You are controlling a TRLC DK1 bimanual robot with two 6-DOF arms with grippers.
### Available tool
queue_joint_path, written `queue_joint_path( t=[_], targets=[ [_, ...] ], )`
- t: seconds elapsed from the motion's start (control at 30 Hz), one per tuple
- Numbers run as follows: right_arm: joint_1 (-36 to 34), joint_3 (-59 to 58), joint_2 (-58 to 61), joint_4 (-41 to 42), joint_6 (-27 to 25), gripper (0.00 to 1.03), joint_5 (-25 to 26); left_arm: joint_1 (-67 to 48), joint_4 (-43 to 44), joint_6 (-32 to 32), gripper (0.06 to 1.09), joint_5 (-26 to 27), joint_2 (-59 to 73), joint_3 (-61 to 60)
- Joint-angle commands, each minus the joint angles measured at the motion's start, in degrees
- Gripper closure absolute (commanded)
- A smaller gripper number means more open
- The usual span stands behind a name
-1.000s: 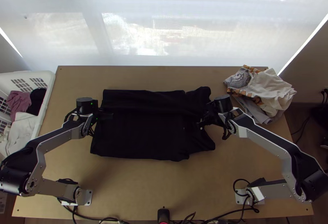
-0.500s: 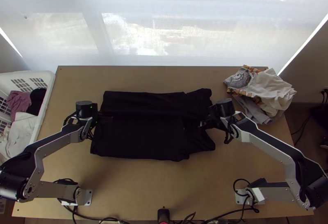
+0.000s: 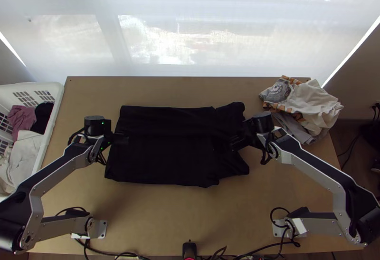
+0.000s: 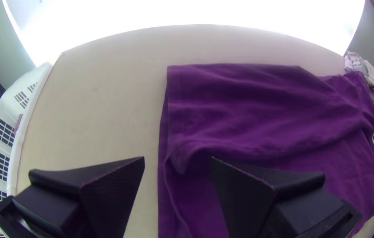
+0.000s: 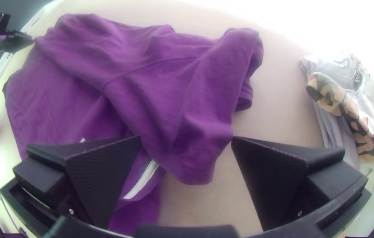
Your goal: Fold the t-shirt
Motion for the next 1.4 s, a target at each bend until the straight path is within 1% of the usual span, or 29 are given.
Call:
queue_joint_path(
  t=[0.0, 0.03, 0.17, 0.3, 0.5, 0.57, 0.77, 0.8, 0.9, 0.97, 1.03, 1.1, 1.13, 1.37],
  targets=[
    [-0.7, 2.1, -2.1, -2.4, -0.2, 0.04, 0.0, -0.2, -14.5, 0.0, 0.28, 1.7, -10.7, -0.8],
    [-0.7, 2.5, -2.5, -2.9, -0.3, 0.04, 0.0, -0.2, -17.5, 0.1, 0.26, 2.3, -12.3, -0.9],
    [-0.7, 4.7, -4.1, -6.1, -0.3, 0.04, 0.0, -0.1, -27.7, 0.7, 0.26, 2.6, -17.7, -0.6],
    [-1.0, 6.1, -5.9, -8.6, -0.2, 0.04, -0.1, 0.1, -37.0, 1.7, 0.27, 3.1, -19.0, 0.8],
    [-0.9, 6.2, -8.9, -12.9, -0.2, 0.04, -0.7, 0.1, -43.7, 2.3, 0.27, 4.1, -18.0, 1.0],
    [-0.9, 5.6, -10.2, -13.6, -0.2, 0.04, -1.0, 0.2, -44.8, 2.4, 0.31, 4.4, -17.1, 0.8],
    [-0.9, 4.7, -12.3, -14.9, 0.2, 0.04, -1.3, 0.2, -46.4, 2.6, 0.31, 4.6, -15.0, 0.0],
    [-0.9, 4.5, -12.5, -15.0, 0.3, 0.04, -1.5, 0.3, -46.4, 2.6, 0.34, 4.6, -15.0, 0.0],
    [-0.7, 4.5, -12.8, -15.2, 0.1, 0.04, -1.7, 0.4, -46.4, 2.2, 0.48, 4.7, -15.3, 0.3],
    [-0.7, 4.7, -12.8, -15.3, 0.0, 0.04, -1.8, 0.4, -46.7, 2.2, 0.51, 4.8, -15.1, 0.1],
    [-0.6, 4.8, -12.9, -15.6, 0.0, 0.04, -1.9, 0.4, -46.8, 2.3, 0.52, 5.5, -14.6, -0.6],
    [-0.4, 4.9, -13.1, -15.9, -0.1, 0.04, -1.9, 0.3, -46.7, 2.4, 0.60, 5.7, -13.9, -1.3],
    [-0.4, 5.0, -13.2, -16.1, -0.1, 0.04, -2.0, 0.3, -46.6, 2.4, 0.62, 5.8, -13.7, -1.6],
    [0.2, 5.1, -15.1, -19.0, -0.3, 0.04, -2.6, 0.7, -43.7, 2.4, 0.64, 6.6, -13.1, -3.3]
  ],
)
